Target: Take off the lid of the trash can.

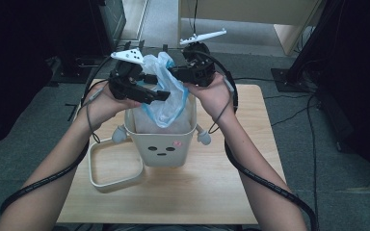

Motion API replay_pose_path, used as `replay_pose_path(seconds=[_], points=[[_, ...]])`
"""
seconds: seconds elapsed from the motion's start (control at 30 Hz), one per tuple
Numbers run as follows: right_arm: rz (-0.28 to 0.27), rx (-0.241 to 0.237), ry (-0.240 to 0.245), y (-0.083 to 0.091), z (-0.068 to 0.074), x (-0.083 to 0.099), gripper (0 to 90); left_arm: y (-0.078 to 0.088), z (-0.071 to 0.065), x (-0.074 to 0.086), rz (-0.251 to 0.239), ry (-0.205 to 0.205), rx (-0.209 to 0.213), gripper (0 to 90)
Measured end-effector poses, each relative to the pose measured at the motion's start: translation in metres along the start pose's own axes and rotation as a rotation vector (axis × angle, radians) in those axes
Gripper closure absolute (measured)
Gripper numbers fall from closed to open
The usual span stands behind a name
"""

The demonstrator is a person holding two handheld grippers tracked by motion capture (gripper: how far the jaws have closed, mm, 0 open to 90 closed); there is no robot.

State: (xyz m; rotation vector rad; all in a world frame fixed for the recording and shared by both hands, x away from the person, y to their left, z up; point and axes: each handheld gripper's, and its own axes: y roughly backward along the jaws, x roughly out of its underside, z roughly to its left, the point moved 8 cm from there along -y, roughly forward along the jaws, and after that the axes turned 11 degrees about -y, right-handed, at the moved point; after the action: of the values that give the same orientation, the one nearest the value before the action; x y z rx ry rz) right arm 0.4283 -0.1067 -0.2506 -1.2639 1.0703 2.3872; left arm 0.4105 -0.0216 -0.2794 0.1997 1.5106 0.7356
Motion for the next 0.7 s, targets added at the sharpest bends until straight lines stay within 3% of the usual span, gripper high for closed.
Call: replay_pose_path(seconds=[0.13,0.3,0.4,0.5,0.57,0.7], points=[[-0.001,-0.030,0.001,0.002,0.009,0.000,89.9,-0.005,-0.002,0.002,0.011,0.002,0.018,42.9],[0.002,-0.051,0.007,0.001,0.009,0.000,89.9,-0.006,-0.004,0.005,0.028,0.018,0.050,69.3],[0.007,-0.062,0.010,0.001,0.007,0.000,89.8,-0.005,-0.005,0.005,0.033,0.048,0.107,81.9],[0.017,-0.062,0.029,0.000,0.001,0.001,89.2,0.000,-0.006,0.005,0.028,0.040,0.144,85.2],[0.034,-0.067,0.013,-0.001,-0.004,0.004,89.1,0.006,-0.005,0.002,-0.006,0.048,0.161,86.2],[0.065,-0.071,0.003,-0.005,-0.011,0.013,88.8,0.013,0.005,-0.001,-0.050,0.090,0.157,86.8]])
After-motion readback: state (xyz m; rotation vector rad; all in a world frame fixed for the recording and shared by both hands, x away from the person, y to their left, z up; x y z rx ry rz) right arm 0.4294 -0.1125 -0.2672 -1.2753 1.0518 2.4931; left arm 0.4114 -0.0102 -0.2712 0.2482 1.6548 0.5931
